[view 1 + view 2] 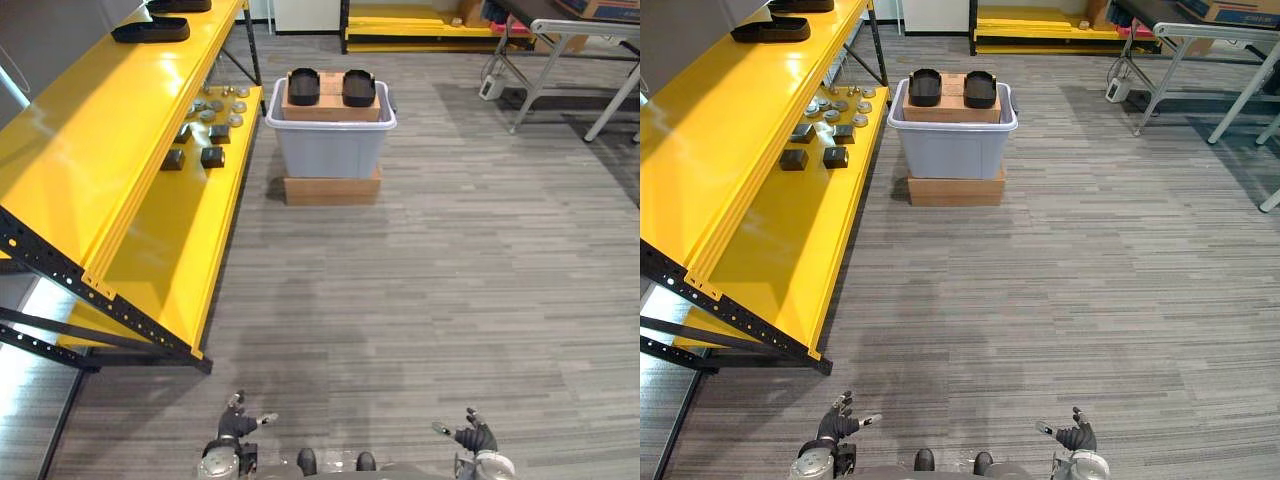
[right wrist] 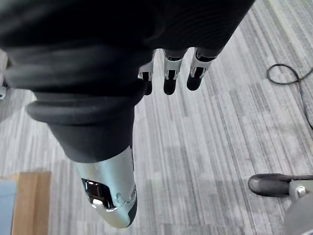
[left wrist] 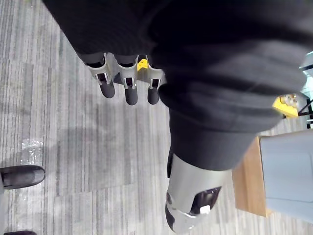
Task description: Walk over and take plastic housings, then place them on the shelf
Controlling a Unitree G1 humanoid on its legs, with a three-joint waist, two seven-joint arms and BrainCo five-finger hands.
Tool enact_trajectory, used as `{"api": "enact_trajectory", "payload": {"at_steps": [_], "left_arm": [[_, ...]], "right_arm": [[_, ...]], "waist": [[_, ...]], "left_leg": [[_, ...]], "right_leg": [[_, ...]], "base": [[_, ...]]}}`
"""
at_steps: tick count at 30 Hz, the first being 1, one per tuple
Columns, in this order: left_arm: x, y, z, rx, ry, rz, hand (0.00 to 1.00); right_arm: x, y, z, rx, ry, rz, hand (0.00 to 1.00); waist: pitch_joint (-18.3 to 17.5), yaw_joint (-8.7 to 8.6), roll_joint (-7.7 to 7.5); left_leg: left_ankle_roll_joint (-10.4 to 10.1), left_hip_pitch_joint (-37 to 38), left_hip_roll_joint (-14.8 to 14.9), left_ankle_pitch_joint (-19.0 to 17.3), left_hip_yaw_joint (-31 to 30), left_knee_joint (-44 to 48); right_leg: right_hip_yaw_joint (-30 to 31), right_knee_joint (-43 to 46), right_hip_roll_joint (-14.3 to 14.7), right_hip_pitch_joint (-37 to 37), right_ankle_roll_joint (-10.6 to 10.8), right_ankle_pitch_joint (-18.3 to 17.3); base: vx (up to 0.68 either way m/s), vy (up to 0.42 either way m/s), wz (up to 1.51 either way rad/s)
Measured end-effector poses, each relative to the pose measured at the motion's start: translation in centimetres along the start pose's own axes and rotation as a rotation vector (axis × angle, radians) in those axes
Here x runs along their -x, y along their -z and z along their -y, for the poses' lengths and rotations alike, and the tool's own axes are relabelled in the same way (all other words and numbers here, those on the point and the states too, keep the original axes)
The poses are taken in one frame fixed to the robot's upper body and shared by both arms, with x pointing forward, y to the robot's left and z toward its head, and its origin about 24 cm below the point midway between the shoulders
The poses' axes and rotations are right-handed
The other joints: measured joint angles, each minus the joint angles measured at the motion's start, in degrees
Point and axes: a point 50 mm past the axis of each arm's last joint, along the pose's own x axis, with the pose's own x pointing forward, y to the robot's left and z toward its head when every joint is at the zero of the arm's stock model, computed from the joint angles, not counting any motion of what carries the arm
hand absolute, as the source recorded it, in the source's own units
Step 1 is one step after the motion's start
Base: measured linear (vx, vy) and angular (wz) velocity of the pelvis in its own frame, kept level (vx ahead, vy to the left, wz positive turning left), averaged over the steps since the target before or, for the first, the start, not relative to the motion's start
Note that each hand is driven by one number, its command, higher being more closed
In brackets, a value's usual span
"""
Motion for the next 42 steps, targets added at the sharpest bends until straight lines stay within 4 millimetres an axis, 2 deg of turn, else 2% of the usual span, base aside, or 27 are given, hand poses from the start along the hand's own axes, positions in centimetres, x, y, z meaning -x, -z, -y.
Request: {"api": "enact_trajectory", "payload": {"at_steps": [6, 10, 13, 21, 23, 26, 28, 29, 30, 31, 32, 34, 36, 37, 38, 39, 40, 41, 42], "left_arm": [[0.0, 0.0, 0.0, -0.005, 0.017, 0.003, 0.00], [0.0, 0.1, -0.2, 0.001, 0.010, 0.001, 0.00], [0.2, 0.4, -0.3, 0.003, 0.005, -0.006, 0.00], [0.4, 0.9, -1.5, 0.058, -0.054, -0.025, 0.00], [0.3, 0.9, -1.9, 0.089, -0.078, -0.025, 0.00], [0.3, 0.7, -2.6, 0.131, -0.124, -0.020, 0.00], [0.4, 0.6, -3.0, 0.155, -0.141, -0.011, 0.00], [0.3, 0.2, -3.0, 0.176, -0.145, 0.005, 0.00], [0.2, -0.1, -3.0, 0.177, -0.144, 0.016, 0.00], [0.1, -0.6, -3.0, 0.179, -0.145, 0.038, 0.00], [-0.2, -1.3, -3.2, 0.174, -0.147, 0.060, 0.00], [-0.2, -1.4, -3.4, 0.172, -0.155, 0.064, 0.00], [-0.4, -1.7, -3.4, 0.184, -0.165, 0.071, 0.00], [-0.5, -1.9, -3.3, 0.193, -0.163, 0.075, 0.00], [-0.6, -2.3, -3.3, 0.194, -0.163, 0.085, 0.00], [-0.7, -2.5, -3.3, 0.192, -0.165, 0.089, 0.00], [-0.8, -2.8, -3.4, 0.189, -0.172, 0.096, 0.00], [-0.8, -2.7, -3.4, 0.190, -0.177, 0.094, 0.00], [-0.9, -2.7, -2.7, 0.201, -0.166, 0.087, 0.00]], "right_arm": [[-0.1, -0.4, 0.0, 0.015, -0.018, 0.011, 0.00], [-0.2, -0.5, 0.4, 0.036, -0.015, 0.017, 0.00], [-0.1, -0.3, 0.4, 0.036, -0.014, 0.011, 0.00], [-0.2, -0.5, 0.8, 0.010, 0.008, 0.012, 0.00], [-0.5, -1.2, 1.0, -0.010, 0.021, 0.028, 0.00], [-0.9, -2.4, 1.1, -0.048, 0.035, 0.056, 0.00], [-1.1, -3.2, 1.4, -0.062, 0.055, 0.075, 0.00], [-1.2, -3.4, 1.6, -0.065, 0.064, 0.080, 0.00], [-1.2, -3.5, 1.6, -0.065, 0.066, 0.088, 0.00], [-1.1, -3.9, 1.5, -0.068, 0.064, 0.105, 0.00], [-1.1, -3.9, 1.4, -0.069, 0.059, 0.101, 0.00], [-1.2, -4.1, 1.6, -0.067, 0.061, 0.103, 0.00], [-1.4, -5.1, 1.3, -0.052, 0.050, 0.129, 0.00], [-1.6, -5.7, 1.3, -0.043, 0.045, 0.145, 0.00], [-1.6, -5.9, 1.3, -0.043, 0.045, 0.150, 0.00], [-1.6, -5.9, 1.2, -0.041, 0.044, 0.148, 0.00], [-1.5, -5.5, 1.2, -0.034, 0.041, 0.139, 0.00], [-1.5, -5.3, 1.2, -0.033, 0.042, 0.133, 0.00], [-1.5, -5.3, 1.5, -0.032, 0.049, 0.132, 0.00]], "waist": [[0.1, -0.01, 0.15], [0.3, -0.03, 0.49], [0.2, -0.06, 0.66], [0.2, -0.03, 0.57], [0.2, 0.00, 0.59], [0.2, 0.23, 0.76], [0.6, 0.96, 1.33], [0.8, 1.50, 1.77], [1.0, 1.36, 1.96], [1.7, 1.30, 2.23], [3.4, 1.08, 1.97], [4.0, 0.73, 2.01], [4.9, -0.19, 2.71], [5.8, -0.40, 3.18], [6.4, -0.57, 3.01], [6.2, -0.62, 2.49], [6.3, -1.11, 1.02], [6.3, -1.69, 0.72], [6.0, -2.00, 2.03]], "left_leg": [[0.1, 0.0, 0.1, -0.1, 0.0, 0.1], [1.0, -0.1, 0.3, -1.5, -0.1, 0.1], [0.7, -0.5, 0.2, -1.7, 0.0, 0.1], [1.1, -2.0, 0.2, -2.1, 0.0, 0.4], [1.3, -3.2, 0.2, -3.0, 0.3, 1.6], [2.0, -5.8, 0.4, -6.5, 1.6, 6.2], [2.6, -6.8, 0.4, -9.9, 2.9, 10.2], [3.1, -6.4, 0.3, -11.4, 3.4, 11.6], [3.4, -6.2, 0.2, -12.1, 3.2, 12.2], [4.1, -5.0, 0.1, -13.1, 2.8, 12.6], [4.8, -1.7, -0.5, -14.3, 2.1, 12.6], [4.7, 1.0, -0.3, -15.4, 1.1, 12.0], [4.2, 2.8, 1.3, -16.1, 0.2, 11.4], [3.8, 4.2, 2.7, -16.3, 0.0, 10.6], [2.4, 5.4, 3.6, -16.8, -0.5, 10.4], [1.5, 5.8, 3.5, -17.2, -1.1, 10.4], [-0.5, 7.5, 3.2, -18.3, -2.7, 10.4], [-1.3, 8.3, 3.4, -18.8, -3.6, 10.5], [-2.2, 8.6, 5.3, -18.6, -5.0, 11.7]], "right_leg": [[0.0, 0.0, 0.1, 0.0, 0.0, 0.0], [0.0, -0.3, 0.3, -0.1, -0.4, -0.7], [-0.2, 0.1, 0.2, -1.1, -0.4, -0.7], [-0.2, -0.8, 0.2, -2.2, 0.3, -1.1], [0.2, -0.7, 0.2, -2.9, 0.6, -1.4], [1.7, 1.5, 0.2, -4.6, 0.9, -2.6], [2.8, 9.1, -0.3, -7.5, 2.8, -6.6], [3.1, 17.0, -0.8, -10.5, 5.1, -9.2], [2.8, 21.9, -1.1, -12.3, 5.7, -9.9], [1.7, 30.5, -1.9, -15.8, 5.9, -10.8], [-1.4, 39.3, -4.0, -18.7, 4.8, -13.2], [-5.1, 39.5, -5.3, -21.9, 3.9, -14.6], [-6.7, 34.1, -4.3, -25.3, 3.5, -13.8], [-6.3, 28.5, -2.7, -27.2, 3.6, -11.3], [-5.9, 21.5, -1.4, -28.7, 3.3, -6.5], [-5.4, 18.3, -1.4, -29.0, 2.9, -3.8], [-4.1, 14.4, -1.7, -29.3, 1.1, 2.6], [-3.6, 15.5, -1.7, -29.1, -0.3, 7.1], [-5.2, 19.7, -1.5, -30.4, -2.5, 5.5]], "base": [[-0.01, -0.002, 0.00], [-0.08, -0.008, -0.02], [-0.10, 0.001, -0.02], [0.00, 0.000, -0.01], [0.11, 0.014, -0.10], [0.16, 0.040, -0.25], [0.16, 0.054, -0.31], [0.20, 0.090, -0.21], [0.18, 0.083, -0.04], [0.27, 0.082, 0.23], [0.26, 0.055, 0.25], [0.33, 0.045, 0.31], [0.35, 0.005, 0.29], [0.38, -0.045, 0.26], [0.40, -0.062, 0.30], [0.46, -0.104, 0.51], [0.41, -0.123, 0.53], [0.63, -0.237, 0.56], [0.63, -0.282, 0.43]]}}
